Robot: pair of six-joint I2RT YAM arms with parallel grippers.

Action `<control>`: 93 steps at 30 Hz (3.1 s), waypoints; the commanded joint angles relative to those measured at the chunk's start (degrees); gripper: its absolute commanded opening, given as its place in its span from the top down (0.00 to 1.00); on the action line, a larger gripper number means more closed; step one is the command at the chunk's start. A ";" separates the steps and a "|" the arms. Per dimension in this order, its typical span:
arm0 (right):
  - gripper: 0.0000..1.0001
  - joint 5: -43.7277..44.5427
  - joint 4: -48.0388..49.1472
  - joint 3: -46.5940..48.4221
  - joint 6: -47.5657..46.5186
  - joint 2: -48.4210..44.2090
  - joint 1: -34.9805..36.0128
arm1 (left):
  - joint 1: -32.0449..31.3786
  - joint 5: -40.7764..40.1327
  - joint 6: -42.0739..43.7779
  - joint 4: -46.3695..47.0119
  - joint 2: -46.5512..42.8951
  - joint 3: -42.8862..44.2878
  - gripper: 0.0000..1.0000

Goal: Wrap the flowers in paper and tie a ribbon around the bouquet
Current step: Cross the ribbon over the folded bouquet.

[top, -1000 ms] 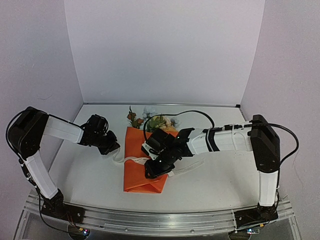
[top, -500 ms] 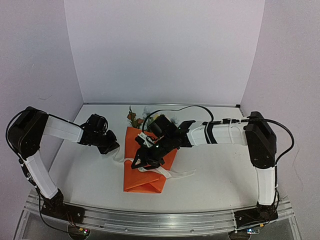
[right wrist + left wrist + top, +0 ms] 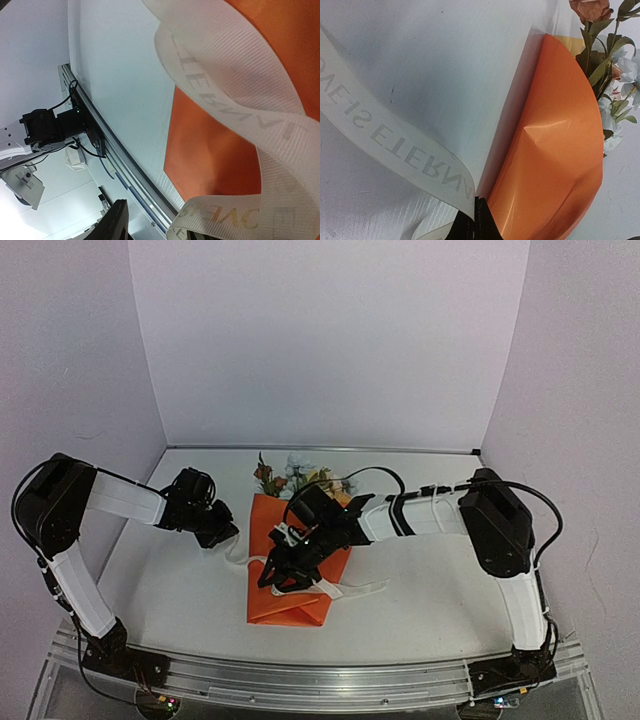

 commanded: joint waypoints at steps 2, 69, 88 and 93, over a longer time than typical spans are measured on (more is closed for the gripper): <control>0.58 0.69 -1.21 2.01 -0.44 1.21 1.34 | 0.40 -1.19 1.03 -0.89 -2.92 0.99 1.00; 0.80 23.06 84.73 -18.85 66.56 2.00 -14.63 | 1.04 -4.02 5.47 -5.66 -2.93 -1.34 1.00; 0.68 30.51 94.02 -37.08 63.39 -6.10 -21.95 | 1.66 -4.66 6.37 -7.12 -3.54 -1.19 1.00; 0.67 30.03 94.60 -39.45 63.33 -7.23 -23.61 | 2.23 -5.02 6.55 -7.44 -3.62 -1.55 1.00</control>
